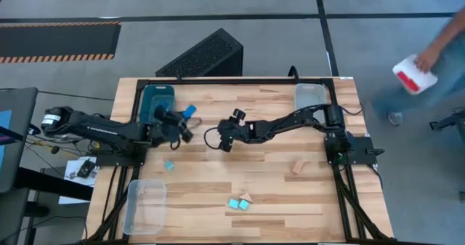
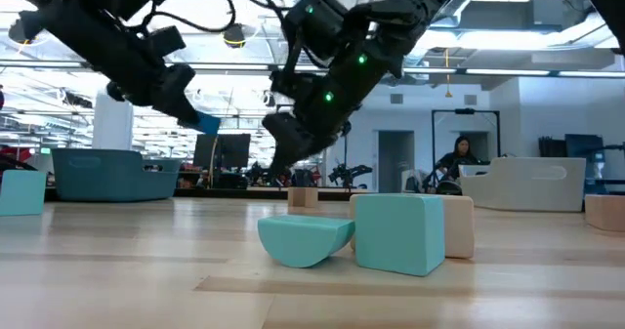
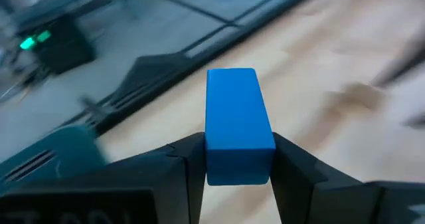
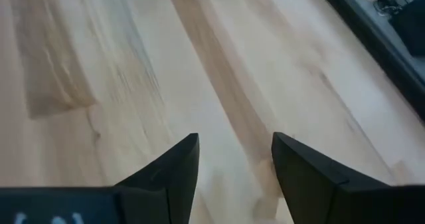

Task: Sort & place blocks by color
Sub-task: Put the blue block into the blue bin

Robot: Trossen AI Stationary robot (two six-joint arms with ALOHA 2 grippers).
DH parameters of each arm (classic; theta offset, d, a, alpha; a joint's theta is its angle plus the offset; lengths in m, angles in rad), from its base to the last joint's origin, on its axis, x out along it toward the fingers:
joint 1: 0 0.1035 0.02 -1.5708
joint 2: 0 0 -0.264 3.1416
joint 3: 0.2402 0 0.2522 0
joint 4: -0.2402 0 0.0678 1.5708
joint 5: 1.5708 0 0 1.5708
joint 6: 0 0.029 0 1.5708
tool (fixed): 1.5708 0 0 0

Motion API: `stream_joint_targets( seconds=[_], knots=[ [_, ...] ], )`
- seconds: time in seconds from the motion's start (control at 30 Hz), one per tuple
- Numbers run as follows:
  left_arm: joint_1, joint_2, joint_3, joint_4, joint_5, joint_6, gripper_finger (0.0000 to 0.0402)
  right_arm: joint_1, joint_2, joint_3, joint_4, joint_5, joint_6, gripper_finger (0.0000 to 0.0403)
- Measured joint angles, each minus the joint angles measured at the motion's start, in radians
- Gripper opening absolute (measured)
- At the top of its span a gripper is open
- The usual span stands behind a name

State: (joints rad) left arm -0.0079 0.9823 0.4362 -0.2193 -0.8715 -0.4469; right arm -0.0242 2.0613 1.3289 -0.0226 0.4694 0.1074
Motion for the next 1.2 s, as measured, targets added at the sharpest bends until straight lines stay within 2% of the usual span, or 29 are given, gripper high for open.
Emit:
stream_joint_targets(
  seconds=[0.13,0.3,0.43,0.77,0.97,1.2],
  knots=[
    [0.160,-0.031,0.000,-0.080,0.024,-0.070,0.0110,0.007,-0.054,0.000,-0.007,-0.001,-0.019,0.0208],
    [0.361,-0.026,0.000,-0.119,0.173,-0.100,0.0111,0.013,-0.131,-0.003,-0.027,0.002,-0.044,0.0202],
    [0.452,-0.026,0.000,-0.155,0.261,-0.102,0.0111,0.012,-0.186,-0.041,-0.030,0.003,-0.052,0.0196],
    [0.541,-0.025,0.000,-0.301,0.138,-0.169,0.0113,-0.005,-0.227,-0.091,-0.033,0.003,-0.029,0.0187],
    [0.555,0.012,0.000,-0.306,0.163,-0.143,0.0118,-0.006,-0.227,-0.092,-0.031,0.003,-0.025,0.0190],
    [0.557,0.071,0.000,-0.304,0.166,-0.138,0.0146,-0.002,-0.227,-0.091,-0.029,0.003,-0.019,0.0191]
  ],
)
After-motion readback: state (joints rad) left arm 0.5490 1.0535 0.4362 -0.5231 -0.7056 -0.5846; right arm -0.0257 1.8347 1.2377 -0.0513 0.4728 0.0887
